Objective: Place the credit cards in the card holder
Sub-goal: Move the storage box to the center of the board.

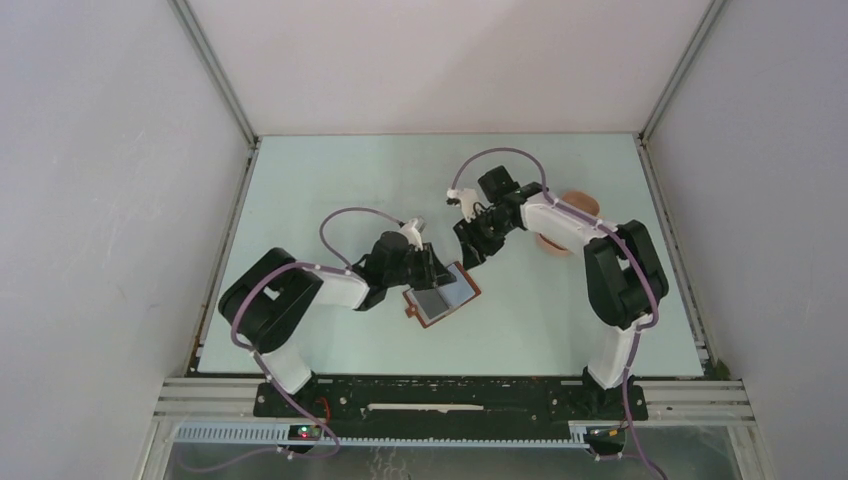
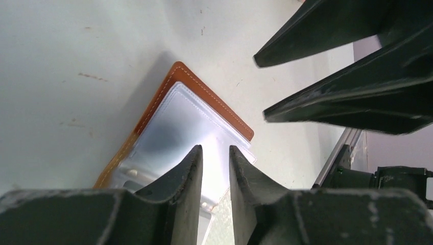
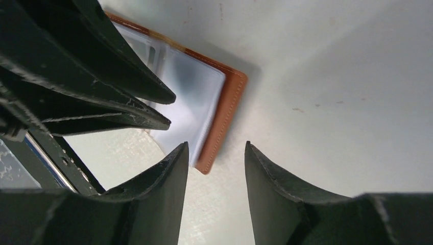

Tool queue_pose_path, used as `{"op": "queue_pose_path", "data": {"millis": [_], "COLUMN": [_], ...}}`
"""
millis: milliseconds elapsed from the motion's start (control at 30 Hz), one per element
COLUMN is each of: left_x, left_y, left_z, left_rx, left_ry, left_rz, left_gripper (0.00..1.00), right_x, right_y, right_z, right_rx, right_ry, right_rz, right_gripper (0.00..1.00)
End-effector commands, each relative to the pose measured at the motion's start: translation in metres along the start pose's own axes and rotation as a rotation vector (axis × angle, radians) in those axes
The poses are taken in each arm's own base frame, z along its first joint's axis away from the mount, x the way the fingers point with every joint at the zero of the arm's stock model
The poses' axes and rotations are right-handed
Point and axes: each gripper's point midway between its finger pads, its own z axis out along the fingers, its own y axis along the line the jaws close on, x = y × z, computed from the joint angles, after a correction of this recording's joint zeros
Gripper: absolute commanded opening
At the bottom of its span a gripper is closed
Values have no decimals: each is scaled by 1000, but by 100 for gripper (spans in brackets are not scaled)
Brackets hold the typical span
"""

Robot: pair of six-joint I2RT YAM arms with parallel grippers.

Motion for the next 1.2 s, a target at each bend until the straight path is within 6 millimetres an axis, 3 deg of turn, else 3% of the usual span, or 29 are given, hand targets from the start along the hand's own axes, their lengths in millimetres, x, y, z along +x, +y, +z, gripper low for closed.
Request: {"op": "queue_pose_path", "data": {"millis": [0, 167, 267, 367, 433, 533, 600, 667, 700, 733, 933, 1033, 1167], "left_x": [0, 2, -25, -70, -104, -146, -169, -183, -187, -187, -164, -157, -161], "left_y": [-19, -23, -34, -67, -100, -138, -158, -169, -167, -161, -96, -100, -103], "left_z": [14, 21, 3, -33, -68, -122, -157, -186, -194, -199, -182, -184, -199], "left_rx": [76, 85, 54, 38, 48, 35, 27, 27, 14, -12, -156, -123, -137], "left_ry": [46, 106, 42, -58, -149, -271, -362, -430, -448, -454, -367, -349, -402], "left_rz": [64, 109, 175, 260, 345, 451, 498, 551, 582, 606, 644, 659, 680], "left_gripper": [31, 32, 33, 35, 37, 44, 58, 81, 95, 99, 100, 98, 97], "right_x": [-12, -27, -26, -13, 3, 29, 38, 45, 48, 52, 78, 87, 90], "right_y": [5, 0, -18, -64, -98, -142, -156, -168, -173, -178, -184, -178, -146], "right_z": [-45, -108, -140, -154, -159, -164, -160, -153, -148, -144, -120, -112, -102], "right_rx": [-28, 49, 129, 226, 294, 422, 451, 472, 477, 482, 438, 386, 235], "right_ry": [-97, -297, -400, -391, -353, -286, -256, -222, -204, -182, -59, -20, -26], "right_rz": [-101, -213, -214, -83, 8, 88, 122, 142, 149, 159, 200, 198, 153], "right_gripper": [52, 52, 52, 45, 24, 9, 5, 3, 2, 1, 1, 0, 1]}}
